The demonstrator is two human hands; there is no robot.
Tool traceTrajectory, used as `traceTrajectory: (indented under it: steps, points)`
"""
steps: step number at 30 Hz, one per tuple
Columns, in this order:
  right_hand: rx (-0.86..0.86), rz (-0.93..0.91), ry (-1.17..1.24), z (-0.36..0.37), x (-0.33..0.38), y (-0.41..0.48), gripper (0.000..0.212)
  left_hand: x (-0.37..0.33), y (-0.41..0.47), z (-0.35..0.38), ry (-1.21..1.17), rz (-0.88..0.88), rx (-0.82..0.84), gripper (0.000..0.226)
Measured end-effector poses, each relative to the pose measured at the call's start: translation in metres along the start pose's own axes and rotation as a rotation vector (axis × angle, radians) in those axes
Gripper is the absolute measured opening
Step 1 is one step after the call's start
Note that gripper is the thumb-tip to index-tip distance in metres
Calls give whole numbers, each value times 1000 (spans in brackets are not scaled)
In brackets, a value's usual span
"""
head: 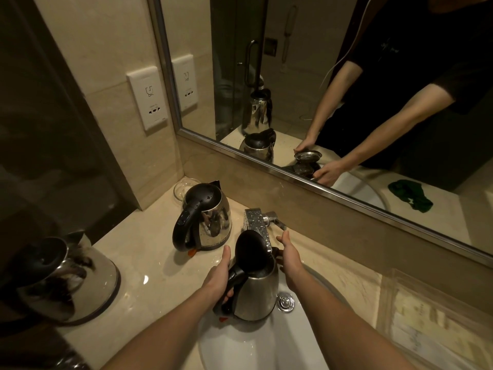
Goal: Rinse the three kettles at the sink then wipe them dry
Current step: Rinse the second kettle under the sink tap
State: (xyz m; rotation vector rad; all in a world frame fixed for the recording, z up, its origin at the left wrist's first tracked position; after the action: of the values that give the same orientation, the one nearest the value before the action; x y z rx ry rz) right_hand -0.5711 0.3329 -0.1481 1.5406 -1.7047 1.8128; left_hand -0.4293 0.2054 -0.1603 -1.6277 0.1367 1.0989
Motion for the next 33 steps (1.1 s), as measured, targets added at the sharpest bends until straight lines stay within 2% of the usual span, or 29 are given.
traceTrajectory:
  steps: [7, 13, 24, 30, 33]
  points:
    - [6, -9, -7, -1, 1, -2, 68, -1, -4, 1, -2, 8, -2, 89]
    - [5, 6, -7, 0, 2, -4, 70, 2, -2, -1, -16, -12, -14, 95]
    - [2, 1, -12, 0, 4, -6, 69, 1, -4, -1, 7, 12, 0, 92]
    - [-5, 13, -6, 0, 3, -7, 69, 3, -2, -1, 16, 23, 1, 104]
    - [-2, 16, 5, 0, 3, -9, 69, 2, -4, -1, 28, 29, -7, 104]
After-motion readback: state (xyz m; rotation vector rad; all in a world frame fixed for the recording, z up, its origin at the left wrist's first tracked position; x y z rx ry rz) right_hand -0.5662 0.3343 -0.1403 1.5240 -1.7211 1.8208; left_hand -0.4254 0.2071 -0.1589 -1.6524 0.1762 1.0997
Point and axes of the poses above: each hand's wrist, its own y-axis towards the middle knuckle, its own z-axis out of the palm, x = y × z, the point moved 2 cm from there along y, towards the middle knuckle, and after that the axes turned 14 degrees about -y, right-handed, at the moved point
